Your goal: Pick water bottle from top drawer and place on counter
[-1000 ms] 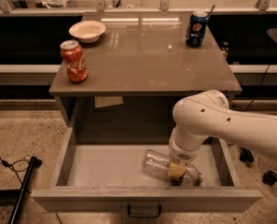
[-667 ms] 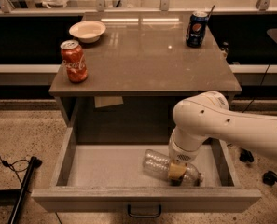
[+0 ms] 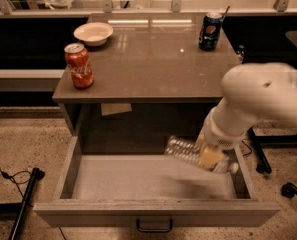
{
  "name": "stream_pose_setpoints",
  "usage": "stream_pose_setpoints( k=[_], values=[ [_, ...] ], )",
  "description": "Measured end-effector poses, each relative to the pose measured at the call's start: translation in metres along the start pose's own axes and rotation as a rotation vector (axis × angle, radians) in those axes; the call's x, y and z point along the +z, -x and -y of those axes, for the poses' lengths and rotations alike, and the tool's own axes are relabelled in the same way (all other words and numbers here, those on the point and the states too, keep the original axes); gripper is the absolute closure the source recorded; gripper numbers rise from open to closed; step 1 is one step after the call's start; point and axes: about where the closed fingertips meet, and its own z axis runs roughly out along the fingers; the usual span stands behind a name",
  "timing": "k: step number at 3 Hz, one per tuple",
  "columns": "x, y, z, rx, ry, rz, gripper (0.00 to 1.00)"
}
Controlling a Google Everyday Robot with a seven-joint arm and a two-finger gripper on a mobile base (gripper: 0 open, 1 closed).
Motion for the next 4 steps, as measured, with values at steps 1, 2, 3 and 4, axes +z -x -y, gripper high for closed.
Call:
stream_pose_setpoints(
  k=[1, 2, 3, 4],
  values=[
    [-0.072, 0.001, 0.027, -0.043, -0.074, 0.041, 1.00],
    [-0.122, 0.022, 0.070, -0.105, -0.137, -0.010, 1.00],
    [-0.155, 0.059, 0.118, -0.190, -0.198, -0.095, 1.00],
    [-0.166, 0.093, 0.153, -0.254, -0.207, -0.133, 1.00]
  ],
)
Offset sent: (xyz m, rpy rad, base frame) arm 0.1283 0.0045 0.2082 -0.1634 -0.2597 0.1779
